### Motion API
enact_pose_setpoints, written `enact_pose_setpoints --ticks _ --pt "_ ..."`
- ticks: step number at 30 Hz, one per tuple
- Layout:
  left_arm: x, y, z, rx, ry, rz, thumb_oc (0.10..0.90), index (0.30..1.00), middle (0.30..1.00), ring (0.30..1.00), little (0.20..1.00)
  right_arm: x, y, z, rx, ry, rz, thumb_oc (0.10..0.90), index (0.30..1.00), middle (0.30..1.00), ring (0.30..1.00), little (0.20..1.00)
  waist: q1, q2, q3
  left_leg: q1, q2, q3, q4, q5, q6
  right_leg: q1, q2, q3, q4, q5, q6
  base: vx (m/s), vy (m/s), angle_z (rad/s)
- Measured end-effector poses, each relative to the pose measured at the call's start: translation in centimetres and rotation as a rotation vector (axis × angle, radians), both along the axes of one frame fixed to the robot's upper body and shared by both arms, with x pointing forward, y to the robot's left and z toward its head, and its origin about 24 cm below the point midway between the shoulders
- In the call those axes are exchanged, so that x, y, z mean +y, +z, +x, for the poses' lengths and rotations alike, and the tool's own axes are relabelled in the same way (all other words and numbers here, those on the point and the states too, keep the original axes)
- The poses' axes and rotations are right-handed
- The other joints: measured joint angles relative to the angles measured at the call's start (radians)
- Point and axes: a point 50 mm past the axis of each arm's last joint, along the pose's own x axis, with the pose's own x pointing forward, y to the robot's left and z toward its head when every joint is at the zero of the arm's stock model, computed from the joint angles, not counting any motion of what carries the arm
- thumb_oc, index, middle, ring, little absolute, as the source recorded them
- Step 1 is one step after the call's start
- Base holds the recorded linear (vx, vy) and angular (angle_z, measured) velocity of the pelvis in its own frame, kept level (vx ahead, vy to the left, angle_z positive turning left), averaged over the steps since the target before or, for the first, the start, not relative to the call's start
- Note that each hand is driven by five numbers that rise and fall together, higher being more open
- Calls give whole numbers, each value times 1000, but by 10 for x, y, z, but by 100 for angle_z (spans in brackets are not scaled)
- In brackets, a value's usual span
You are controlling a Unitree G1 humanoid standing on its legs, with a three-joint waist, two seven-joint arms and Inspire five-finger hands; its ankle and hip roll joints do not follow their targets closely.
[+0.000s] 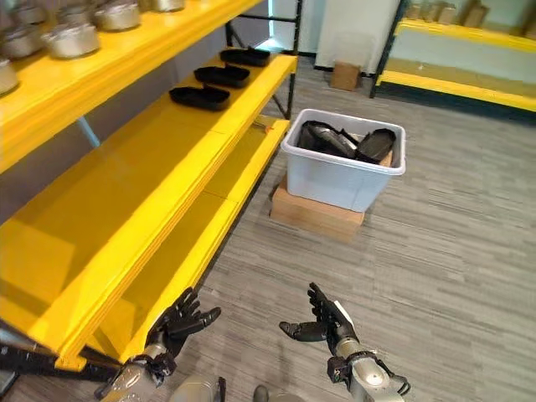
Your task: Move parts from the plastic box to the shelf.
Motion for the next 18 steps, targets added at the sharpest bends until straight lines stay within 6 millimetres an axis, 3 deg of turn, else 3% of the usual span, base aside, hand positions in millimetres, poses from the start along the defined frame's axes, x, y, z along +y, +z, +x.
enact_pose_setpoints --ticks 1,2,3,5,6,9,10,11,12,14,18 --pt "0 0 0 -3 -2 -1 900 1000 1000 1000 1000 1 -1 0 4 1 1 900 1000 1000 1000 1000 22 -2 2 64 11 -70 -271 13 -7 19 -2 43 -19 3 18 226 87 -82" --pt "0 0 0 -4 -1 -2 900 1000 1000 1000 1000 1 -1 1 4 6 0 900 1000 1000 1000 1000 31 9 3 97 22 -123 -430 40 -18 42 -3 66 -32 -3 29 210 109 -78" --pt "-1 0 0 -2 -2 -2 900 1000 1000 1000 1000 0 -2 0 9 4 -3 900 1000 1000 1000 1000 27 19 3 116 27 -150 -507 66 -25 73 -3 77 -45 -11 43 188 112 -53" --pt "0 0 -1 -1 1 -3 900 1000 1000 1000 1000 0 -3 -2 18 7 -4 900 1000 1000 1000 1000 23 29 1 130 27 -136 -481 84 -16 101 -5 96 -42 -45 45 165 123 -60" --pt "2 -2 -5 9 3 1 900 1000 1000 1000 1000 1 -2 -1 13 14 3 900 1000 1000 1000 1000 21 48 -14 166 23 -113 -446 113 -20 110 -5 141 -14 -93 73 150 117 -88" --pt "7 5 0 -22 -1 17 900 1000 1000 1000 1000 7 -3 -7 17 31 29 900 1000 1000 1000 1000 14 5 -21 214 -20 -41 -505 187 -7 100 -77 134 22 -142 124 137 102 -54" --pt "8 8 2 -32 -6 22 900 1000 1000 1000 1000 8 -4 -8 22 33 34 900 1000 1000 1000 1000 15 -1 -23 225 -32 -27 -523 191 4 105 -97 133 14 -144 129 76 86 -34" --pt "11 14 7 -61 -5 30 900 1000 1000 1000 1000 9 -5 -10 28 35 41 900 1000 1000 1000 1000 18 -8 -23 252 -60 -6 -554 206 36 113 -137 132 5 -150 144 67 77 -31" --pt "13 17 10 -76 6 31 900 1000 1000 1000 1000 10 -5 -9 28 37 44 900 1000 1000 1000 1000 18 -3 -21 264 -67 5 -564 209 40 114 -145 128 2 -154 152 65 72 -28" --pt "19 21 16 -98 24 39 900 1000 1000 1000 1000 13 -7 -11 34 44 54 900 1000 1000 1000 1000 17 7 -22 282 -74 13 -576 202 59 122 -152 113 -23 -137 168 50 60 -10" --pt "19 19 11 -93 40 33 900 1000 1000 1000 1000 15 -7 -10 34 44 62 900 1000 1000 1000 1000 17 22 -30 305 -65 32 -616 213 58 140 -152 115 -67 -109 172 40 60 -8"
